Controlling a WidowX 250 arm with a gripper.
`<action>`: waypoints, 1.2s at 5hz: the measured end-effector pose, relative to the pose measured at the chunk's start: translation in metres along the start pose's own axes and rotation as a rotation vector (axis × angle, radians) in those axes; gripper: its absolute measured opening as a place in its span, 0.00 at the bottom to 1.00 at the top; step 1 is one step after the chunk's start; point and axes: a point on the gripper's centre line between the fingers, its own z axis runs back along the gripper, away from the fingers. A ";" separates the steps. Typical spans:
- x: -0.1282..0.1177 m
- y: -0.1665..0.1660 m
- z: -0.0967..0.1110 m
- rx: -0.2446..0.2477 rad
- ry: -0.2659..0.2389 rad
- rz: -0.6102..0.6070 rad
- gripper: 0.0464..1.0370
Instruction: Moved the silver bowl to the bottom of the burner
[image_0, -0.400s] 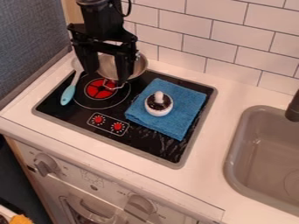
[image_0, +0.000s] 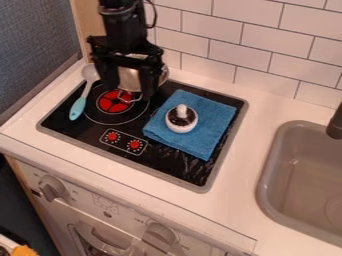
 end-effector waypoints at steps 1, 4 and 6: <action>0.023 -0.008 -0.013 0.021 0.006 -0.012 0.96; 0.081 0.005 -0.061 0.083 0.063 0.011 0.96; 0.092 0.022 -0.073 0.077 0.101 0.031 0.90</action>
